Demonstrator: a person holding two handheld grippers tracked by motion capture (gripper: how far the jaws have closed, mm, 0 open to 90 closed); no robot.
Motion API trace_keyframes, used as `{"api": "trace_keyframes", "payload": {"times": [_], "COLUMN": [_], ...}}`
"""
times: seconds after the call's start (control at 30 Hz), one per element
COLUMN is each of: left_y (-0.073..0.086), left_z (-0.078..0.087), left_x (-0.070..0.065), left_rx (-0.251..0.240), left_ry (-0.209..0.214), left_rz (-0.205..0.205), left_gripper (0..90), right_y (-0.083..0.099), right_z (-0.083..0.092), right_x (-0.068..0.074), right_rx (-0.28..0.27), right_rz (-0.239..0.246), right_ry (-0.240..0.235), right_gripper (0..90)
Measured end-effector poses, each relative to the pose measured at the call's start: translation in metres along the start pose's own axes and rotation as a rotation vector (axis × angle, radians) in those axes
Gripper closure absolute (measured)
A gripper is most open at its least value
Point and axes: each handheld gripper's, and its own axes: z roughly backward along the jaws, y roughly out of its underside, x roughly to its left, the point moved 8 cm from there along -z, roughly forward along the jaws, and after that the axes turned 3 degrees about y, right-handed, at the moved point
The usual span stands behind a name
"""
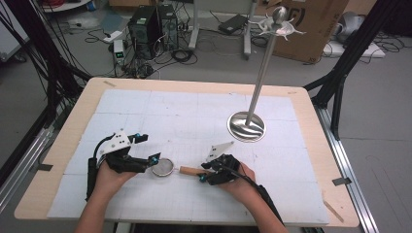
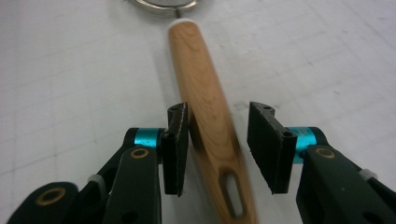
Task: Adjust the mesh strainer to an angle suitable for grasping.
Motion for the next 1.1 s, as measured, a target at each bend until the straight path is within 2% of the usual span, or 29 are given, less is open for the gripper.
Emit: {"api": "trace_keyframes", "payload": {"times": [0.17,0.2,0.27,0.33,0.37,0.43,0.53,0.77,0.87,1.0,1.1], "left_y": [0.001,0.001,0.001,0.001,0.001,0.001,0.001,0.001,0.001,0.002,0.002], "left_z": [-0.001,-0.001,-0.001,-0.001,-0.001,-0.001,-0.001,-0.001,-0.001,-0.002,-0.002], "left_x": [-0.001,-0.001,-0.001,-0.001,-0.001,-0.001,-0.001,0.000,-0.001,-0.001,-0.001], "left_rx": [0.007,0.007,0.006,0.005,0.005,0.007,0.009,0.008,0.008,0.013,0.013], "left_ry": [0.005,0.005,0.006,0.006,0.006,0.008,0.007,0.006,0.008,0.007,0.007], "left_rz": [-0.001,-0.001,0.000,0.002,0.002,0.002,0.001,0.005,0.004,0.004,0.003], "left_gripper": [17.0,17.0,17.0,17.0,17.0,17.0,17.0,17.0,17.1,17.1,17.1], "right_y": [0.008,0.008,0.010,0.011,0.012,0.013,0.012,0.012,0.012,0.009,0.005], "right_z": [0.006,0.006,0.008,0.008,0.008,0.007,0.006,0.005,0.005,0.001,-0.002], "right_x": [-0.018,-0.018,-0.028,-0.032,-0.038,-0.044,-0.048,-0.053,-0.055,-0.058,-0.058], "right_rx": [0.002,0.002,-0.005,-0.005,-0.007,-0.016,-0.025,-0.035,-0.039,-0.065,-0.061], "right_rz": [-0.045,-0.045,-0.078,-0.086,-0.109,-0.125,-0.140,-0.137,-0.157,-0.158,-0.142], "right_ry": [0.053,0.053,0.088,0.099,0.121,0.138,0.151,0.170,0.179,0.184,0.187], "right_gripper": [57.8,57.8,57.0,56.6,56.4,56.4,57.0,61.3,61.8,66.1,67.3]}}
